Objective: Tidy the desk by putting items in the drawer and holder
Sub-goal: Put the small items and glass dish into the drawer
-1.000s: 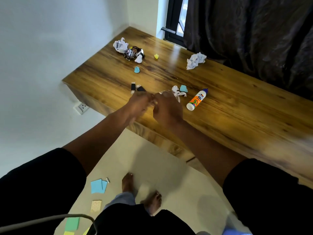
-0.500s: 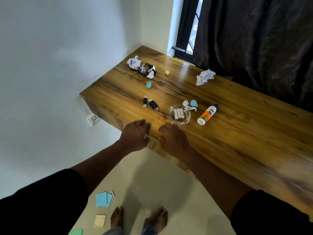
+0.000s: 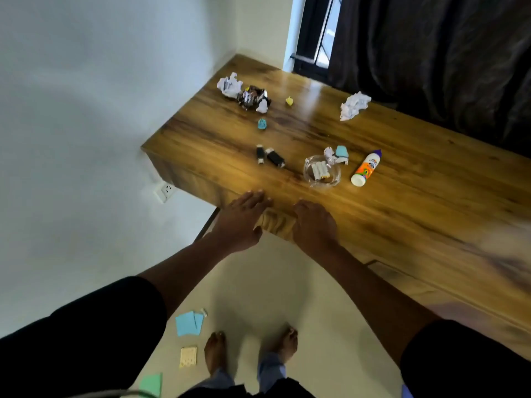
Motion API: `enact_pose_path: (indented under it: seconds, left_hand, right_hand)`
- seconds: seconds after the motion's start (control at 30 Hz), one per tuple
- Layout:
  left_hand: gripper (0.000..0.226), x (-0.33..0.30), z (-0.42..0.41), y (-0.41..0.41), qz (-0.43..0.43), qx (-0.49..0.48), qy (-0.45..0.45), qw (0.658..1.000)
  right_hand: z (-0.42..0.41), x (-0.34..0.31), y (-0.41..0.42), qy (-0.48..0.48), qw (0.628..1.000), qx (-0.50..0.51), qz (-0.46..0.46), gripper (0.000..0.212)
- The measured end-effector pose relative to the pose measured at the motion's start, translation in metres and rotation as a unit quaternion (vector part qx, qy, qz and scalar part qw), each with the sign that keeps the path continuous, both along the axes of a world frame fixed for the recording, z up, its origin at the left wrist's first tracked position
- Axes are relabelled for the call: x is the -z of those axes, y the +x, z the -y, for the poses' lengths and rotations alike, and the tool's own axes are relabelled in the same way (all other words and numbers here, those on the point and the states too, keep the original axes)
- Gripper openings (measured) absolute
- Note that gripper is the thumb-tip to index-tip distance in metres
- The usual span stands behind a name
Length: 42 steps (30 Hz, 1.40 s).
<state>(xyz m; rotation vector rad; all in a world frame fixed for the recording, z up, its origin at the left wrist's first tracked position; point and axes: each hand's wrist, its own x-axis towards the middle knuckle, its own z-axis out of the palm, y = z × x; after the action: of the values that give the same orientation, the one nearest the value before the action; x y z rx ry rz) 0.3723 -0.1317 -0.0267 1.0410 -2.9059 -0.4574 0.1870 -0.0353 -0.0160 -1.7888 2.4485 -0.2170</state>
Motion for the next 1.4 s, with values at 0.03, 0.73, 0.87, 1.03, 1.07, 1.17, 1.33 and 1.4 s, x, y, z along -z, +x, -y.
enact_pose_path:
  seconds: [0.03,0.73,0.87,1.03,1.07,1.17,1.33,1.4]
  left_hand:
    - [0.075,0.003,0.001,0.008,-0.03,0.012,0.013,0.999]
    - [0.065,0.375,-0.081,0.283,0.091,-0.344,0.312,0.881]
    - [0.074,0.482,-0.097,0.304,0.145,-0.334,0.326,0.872]
    - [0.091,0.599,-0.099,0.321,0.219,-0.289,0.319,0.876]
    - [0.095,0.619,-0.098,0.324,0.228,-0.281,0.322,0.875]
    - [0.104,0.672,-0.089,0.327,0.242,-0.265,0.316,0.878]
    - [0.112,0.735,-0.061,0.32,0.229,-0.222,0.272,0.908]
    - [0.114,0.754,-0.053,0.315,0.223,-0.209,0.263,0.915]
  right_hand:
    - [-0.003,0.001,0.006,0.0,1.0,0.013,0.0,0.04]
    - [-0.009,0.374,0.242,0.335,0.895,-0.26,0.139,0.048]
    - [-0.014,0.494,0.255,0.381,0.871,-0.285,0.121,0.05]
    - [-0.012,0.617,0.265,0.399,0.857,-0.314,0.08,0.053]
    - [-0.01,0.638,0.267,0.401,0.858,-0.312,0.079,0.052]
    - [0.002,0.692,0.277,0.391,0.866,-0.3,0.079,0.055]
    - [0.023,0.758,0.297,0.367,0.882,-0.277,0.104,0.069]
    - [0.026,0.775,0.304,0.362,0.88,-0.292,0.1,0.074]
